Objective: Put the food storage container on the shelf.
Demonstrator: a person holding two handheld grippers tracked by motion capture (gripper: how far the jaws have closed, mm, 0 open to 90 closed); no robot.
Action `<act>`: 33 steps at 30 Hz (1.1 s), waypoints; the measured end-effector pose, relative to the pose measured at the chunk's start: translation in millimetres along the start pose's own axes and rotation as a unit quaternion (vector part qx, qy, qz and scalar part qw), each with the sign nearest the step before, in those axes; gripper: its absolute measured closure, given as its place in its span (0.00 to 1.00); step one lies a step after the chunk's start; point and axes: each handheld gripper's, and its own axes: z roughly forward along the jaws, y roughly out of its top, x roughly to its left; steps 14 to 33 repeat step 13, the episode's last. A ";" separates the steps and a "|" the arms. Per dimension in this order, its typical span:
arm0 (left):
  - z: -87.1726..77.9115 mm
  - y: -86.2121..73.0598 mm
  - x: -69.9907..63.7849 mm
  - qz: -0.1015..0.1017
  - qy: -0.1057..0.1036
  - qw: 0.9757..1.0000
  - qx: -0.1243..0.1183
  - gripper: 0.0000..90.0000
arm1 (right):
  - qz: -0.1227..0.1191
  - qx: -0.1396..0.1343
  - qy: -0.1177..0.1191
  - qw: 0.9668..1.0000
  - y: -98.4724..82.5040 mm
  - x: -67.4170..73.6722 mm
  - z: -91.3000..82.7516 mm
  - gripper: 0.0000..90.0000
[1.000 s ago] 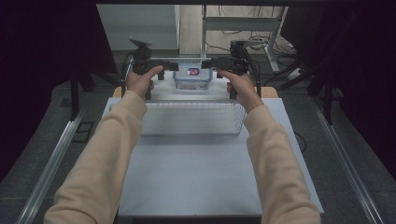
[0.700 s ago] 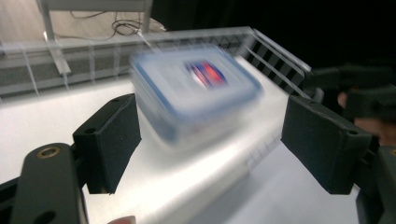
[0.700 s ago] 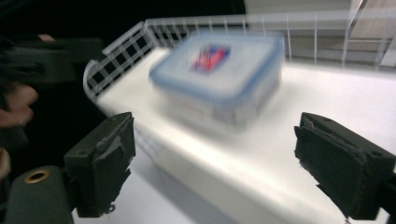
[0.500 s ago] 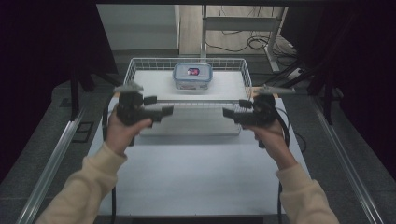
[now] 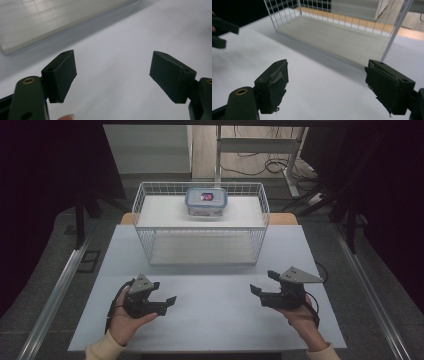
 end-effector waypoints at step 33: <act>-5.1 -5.3 5.1 0.005 0.029 0.999 -0.024 0.22 | -0.018 -0.009 -0.001 1.000 -12.8 3.0 0.2 0.18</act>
